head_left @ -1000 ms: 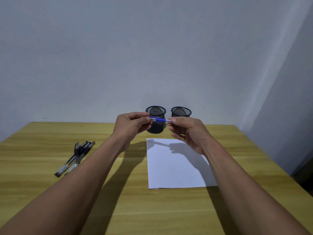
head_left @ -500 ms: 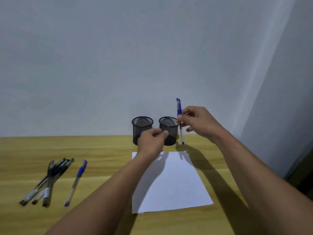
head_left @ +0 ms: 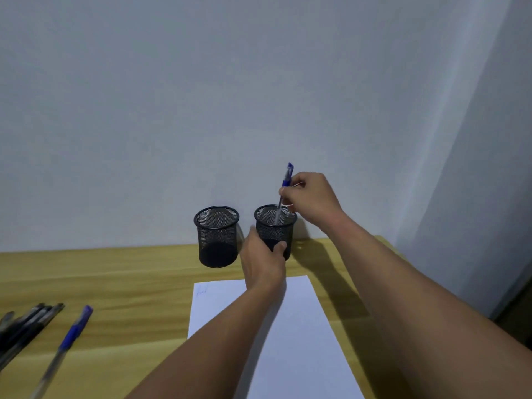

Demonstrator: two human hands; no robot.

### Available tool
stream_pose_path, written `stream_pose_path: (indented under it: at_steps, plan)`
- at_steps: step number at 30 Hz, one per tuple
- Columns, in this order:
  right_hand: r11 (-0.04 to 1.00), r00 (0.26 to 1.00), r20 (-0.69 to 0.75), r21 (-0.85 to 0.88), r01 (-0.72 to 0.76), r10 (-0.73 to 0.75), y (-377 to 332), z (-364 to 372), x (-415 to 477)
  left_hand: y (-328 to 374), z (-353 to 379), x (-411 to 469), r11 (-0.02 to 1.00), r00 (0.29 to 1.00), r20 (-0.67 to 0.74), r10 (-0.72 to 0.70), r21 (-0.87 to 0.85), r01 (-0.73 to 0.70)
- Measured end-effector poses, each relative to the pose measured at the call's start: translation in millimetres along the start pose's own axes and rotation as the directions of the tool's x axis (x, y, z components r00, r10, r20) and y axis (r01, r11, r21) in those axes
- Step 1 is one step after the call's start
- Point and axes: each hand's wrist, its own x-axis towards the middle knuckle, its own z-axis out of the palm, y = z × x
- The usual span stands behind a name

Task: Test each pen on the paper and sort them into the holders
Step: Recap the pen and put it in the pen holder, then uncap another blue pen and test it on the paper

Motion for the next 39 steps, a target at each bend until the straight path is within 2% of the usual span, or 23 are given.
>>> stream_pose_path:
  at_steps: [5, 14, 18, 23, 28, 34, 39]
  plan:
    - [0.993, 0.998, 0.027, -0.109, -0.05, 0.053, 12, 12, 8, -2, 0, 1, 0.998, 1.0, 0.014, 0.024, -0.05, -0.023]
    - [0.979, 0.998, -0.047, -0.201, 0.027, -0.037, -1, 2, -5, 5, -6, -3, 0.999, 0.999, 0.034, -0.024, -0.025, 0.025]
    - [0.962, 0.993, 0.02, -0.246, 0.118, -0.116, -14, -9, -28, 18, -29, -18, 0.997, 0.997, 0.041, -0.066, 0.048, 0.064]
    - [0.924, 0.967, 0.195, -0.313, 0.22, -0.164, -36, -3, -64, 16, -86, -49, 0.985, 0.998, 0.058, 0.019, 0.17, -0.029]
    - [0.865, 0.901, 0.385, -0.363, 0.346, -0.198, -62, 38, -110, 0, -169, -89, 0.905, 0.989, -0.015, 0.147, 0.406, -0.129]
    - [0.814, 0.745, 0.635, -0.314, 0.488, -0.202, -79, 113, -158, -45, -254, -116, 0.772, 0.977, -0.13, 0.168, 0.634, -0.048]
    - [0.75, 0.625, 0.755, -0.294, 0.592, -0.198, -71, 182, -181, -76, -280, -121, 0.641, 0.983, -0.128, 0.133, 0.768, 0.013]
